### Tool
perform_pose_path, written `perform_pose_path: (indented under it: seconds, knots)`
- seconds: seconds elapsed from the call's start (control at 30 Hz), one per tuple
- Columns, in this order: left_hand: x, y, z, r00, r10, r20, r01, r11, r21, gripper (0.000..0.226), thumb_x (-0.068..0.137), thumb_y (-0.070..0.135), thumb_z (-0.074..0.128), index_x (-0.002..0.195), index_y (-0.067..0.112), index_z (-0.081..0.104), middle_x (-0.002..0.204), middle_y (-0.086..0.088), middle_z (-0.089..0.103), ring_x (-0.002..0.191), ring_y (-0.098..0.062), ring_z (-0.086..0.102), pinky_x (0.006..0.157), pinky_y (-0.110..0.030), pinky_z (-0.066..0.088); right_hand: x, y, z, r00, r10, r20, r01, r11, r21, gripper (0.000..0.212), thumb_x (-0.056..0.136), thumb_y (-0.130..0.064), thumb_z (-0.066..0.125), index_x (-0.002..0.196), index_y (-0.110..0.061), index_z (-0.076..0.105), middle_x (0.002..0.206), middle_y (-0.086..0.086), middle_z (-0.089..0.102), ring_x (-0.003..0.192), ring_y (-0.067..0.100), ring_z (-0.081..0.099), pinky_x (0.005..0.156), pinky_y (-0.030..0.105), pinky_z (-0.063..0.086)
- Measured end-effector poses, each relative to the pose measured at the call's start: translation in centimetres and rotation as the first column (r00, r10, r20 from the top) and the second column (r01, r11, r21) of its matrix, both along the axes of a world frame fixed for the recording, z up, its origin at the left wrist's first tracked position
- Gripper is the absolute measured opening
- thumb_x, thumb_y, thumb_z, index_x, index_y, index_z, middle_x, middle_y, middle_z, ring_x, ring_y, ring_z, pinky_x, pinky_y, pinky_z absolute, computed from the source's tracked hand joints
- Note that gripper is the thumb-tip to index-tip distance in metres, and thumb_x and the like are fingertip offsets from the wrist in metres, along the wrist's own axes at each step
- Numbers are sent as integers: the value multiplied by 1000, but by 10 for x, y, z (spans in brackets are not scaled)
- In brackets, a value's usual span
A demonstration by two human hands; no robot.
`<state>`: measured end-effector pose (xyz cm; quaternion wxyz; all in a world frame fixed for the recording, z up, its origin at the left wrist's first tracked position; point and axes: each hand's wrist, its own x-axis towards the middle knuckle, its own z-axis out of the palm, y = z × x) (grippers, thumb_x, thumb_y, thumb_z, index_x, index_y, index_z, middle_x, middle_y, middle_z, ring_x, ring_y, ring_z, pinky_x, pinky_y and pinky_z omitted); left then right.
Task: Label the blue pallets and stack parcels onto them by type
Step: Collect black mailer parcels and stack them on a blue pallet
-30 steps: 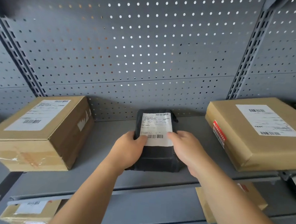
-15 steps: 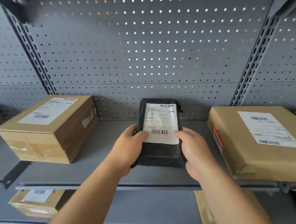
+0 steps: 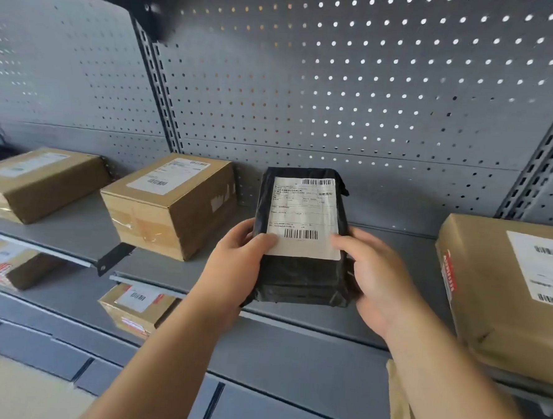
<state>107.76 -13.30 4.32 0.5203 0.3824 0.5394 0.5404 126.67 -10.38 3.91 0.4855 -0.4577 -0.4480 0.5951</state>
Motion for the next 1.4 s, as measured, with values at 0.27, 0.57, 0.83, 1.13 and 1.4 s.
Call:
perform_pose_path:
  seconds: [0.27, 0.57, 0.83, 1.13, 1.4]
  knots:
    - [-51, -54, 7, 980, 194, 42, -197, 977, 82, 26, 95, 27, 67, 118, 40, 65, 100, 7, 79, 89, -22, 78, 70, -39, 65, -57, -14, 9, 976, 211, -59, -207, 975, 76, 25, 94, -18, 59, 105, -27, 80, 101, 4, 80, 93, 25, 76, 79, 42, 61]
    - [-156, -136, 11, 906, 415, 82, -422, 899, 114, 22, 97, 23, 65, 112, 38, 68, 103, 6, 79, 90, -20, 78, 67, -35, 64, -187, -56, 19, 880, 463, -106, -451, 885, 116, 26, 95, -16, 58, 105, -27, 80, 104, 5, 79, 95, 24, 77, 71, 36, 61]
    - [-279, -237, 10, 784, 616, 72, -620, 774, 132, 36, 85, 23, 64, 119, 30, 70, 102, 3, 79, 73, -10, 75, 49, -23, 54, -343, -129, 15, 777, 616, -129, -608, 788, 98, 25, 95, -13, 57, 103, -20, 80, 104, 10, 79, 96, 28, 76, 70, 36, 62]
    - [-395, -348, -7, 572, 818, 62, -820, 568, 74, 29, 93, 19, 61, 115, 36, 70, 109, 5, 77, 82, -13, 72, 51, -25, 51, -502, -216, -4, 613, 776, -147, -782, 623, 30, 31, 97, -11, 56, 92, -28, 82, 101, 7, 80, 93, 25, 77, 65, 32, 61]
    - [-481, -384, -27, 386, 919, 82, -922, 387, 11, 31, 94, 17, 59, 116, 36, 70, 109, 6, 77, 81, -12, 71, 48, -21, 49, -622, -244, -19, 503, 857, -114, -864, 498, -67, 24, 98, -7, 53, 105, -10, 76, 102, 11, 79, 93, 28, 77, 64, 33, 61]
